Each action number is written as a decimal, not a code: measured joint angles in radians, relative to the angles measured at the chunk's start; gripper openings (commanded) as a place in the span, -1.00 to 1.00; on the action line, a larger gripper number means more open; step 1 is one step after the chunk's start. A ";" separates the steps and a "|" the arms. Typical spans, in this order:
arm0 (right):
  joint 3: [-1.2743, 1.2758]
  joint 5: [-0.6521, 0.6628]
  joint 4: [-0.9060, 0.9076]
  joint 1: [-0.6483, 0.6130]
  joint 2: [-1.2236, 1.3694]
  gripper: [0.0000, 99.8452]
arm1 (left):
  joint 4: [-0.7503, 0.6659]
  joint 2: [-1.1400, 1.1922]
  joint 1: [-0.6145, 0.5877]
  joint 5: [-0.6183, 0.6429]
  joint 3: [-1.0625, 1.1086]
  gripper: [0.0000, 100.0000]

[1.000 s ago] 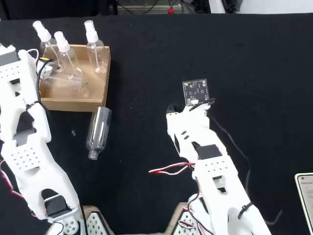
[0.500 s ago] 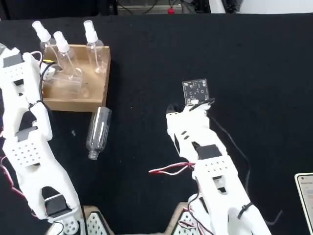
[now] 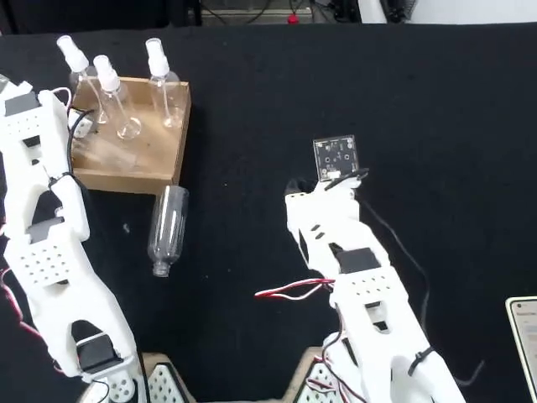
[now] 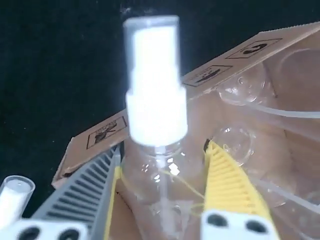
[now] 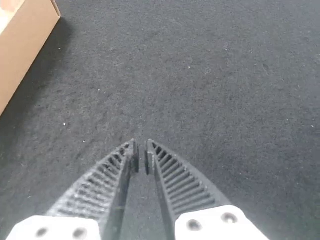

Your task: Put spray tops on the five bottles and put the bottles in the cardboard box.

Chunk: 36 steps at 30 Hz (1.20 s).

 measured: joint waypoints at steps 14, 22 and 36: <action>0.000 0.000 0.000 0.000 0.000 -0.94 | 0.091 0.002 0.002 -0.087 -0.143 -0.64; 0.000 0.000 0.000 0.000 0.000 -0.94 | 0.087 0.002 0.002 -0.241 -0.195 -0.64; 0.000 0.000 0.000 0.000 0.000 -0.94 | 0.072 0.002 0.002 -0.603 -0.299 -0.64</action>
